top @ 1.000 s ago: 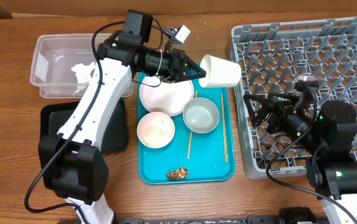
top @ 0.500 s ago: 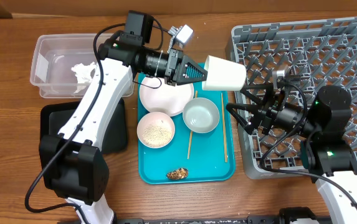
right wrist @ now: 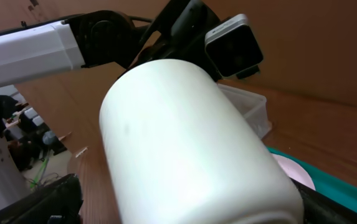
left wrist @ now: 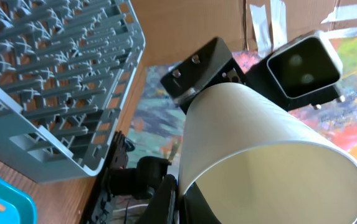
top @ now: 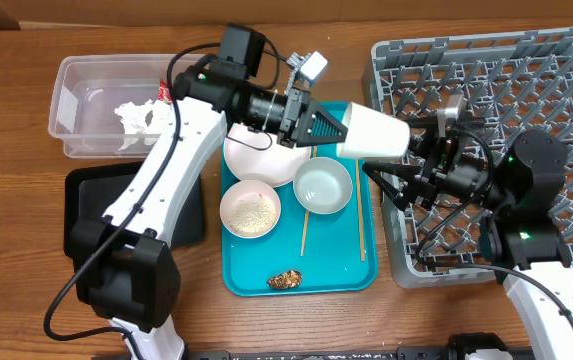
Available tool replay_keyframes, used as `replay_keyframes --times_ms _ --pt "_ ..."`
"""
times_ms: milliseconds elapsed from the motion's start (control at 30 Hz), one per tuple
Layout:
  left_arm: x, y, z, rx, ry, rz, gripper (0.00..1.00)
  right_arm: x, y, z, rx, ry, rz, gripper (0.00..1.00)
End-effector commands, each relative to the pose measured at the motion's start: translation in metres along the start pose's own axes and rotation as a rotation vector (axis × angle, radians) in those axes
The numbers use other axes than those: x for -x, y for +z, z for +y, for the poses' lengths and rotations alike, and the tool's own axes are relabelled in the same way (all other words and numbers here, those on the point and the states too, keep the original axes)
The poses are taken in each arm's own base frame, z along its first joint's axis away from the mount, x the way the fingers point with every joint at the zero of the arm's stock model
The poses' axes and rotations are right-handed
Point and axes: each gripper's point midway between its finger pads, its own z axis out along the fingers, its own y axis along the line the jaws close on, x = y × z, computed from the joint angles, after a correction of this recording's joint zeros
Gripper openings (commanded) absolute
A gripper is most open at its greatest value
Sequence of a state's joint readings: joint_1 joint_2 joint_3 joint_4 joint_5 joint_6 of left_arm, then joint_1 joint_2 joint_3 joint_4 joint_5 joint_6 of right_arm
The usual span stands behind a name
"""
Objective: Sort waste into correct bins and load items into the dishwasher
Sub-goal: 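Lift the white cup and hand it to the right gripper, then place the white cup into the dish rack with the right gripper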
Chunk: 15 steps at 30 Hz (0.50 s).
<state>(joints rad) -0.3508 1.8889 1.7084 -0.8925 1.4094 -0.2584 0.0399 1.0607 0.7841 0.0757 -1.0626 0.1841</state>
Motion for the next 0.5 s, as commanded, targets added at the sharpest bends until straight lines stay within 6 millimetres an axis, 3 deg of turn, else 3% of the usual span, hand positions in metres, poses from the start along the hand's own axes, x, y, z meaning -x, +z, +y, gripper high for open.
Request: replay_keyframes --times_ms 0,167,467 --pt "-0.0004 0.0048 -0.0049 0.003 0.037 0.009 0.04 0.0091 0.0005 0.0094 0.039 -0.052 -0.008 1.00" --pt "-0.0005 0.0049 -0.0049 0.003 0.036 0.010 0.04 0.0110 0.0004 0.0114 0.048 -0.066 -0.013 0.98" --pt "0.0016 0.0047 0.0026 0.047 0.023 -0.002 0.04 0.0110 0.0004 0.0113 0.047 -0.065 -0.013 0.84"
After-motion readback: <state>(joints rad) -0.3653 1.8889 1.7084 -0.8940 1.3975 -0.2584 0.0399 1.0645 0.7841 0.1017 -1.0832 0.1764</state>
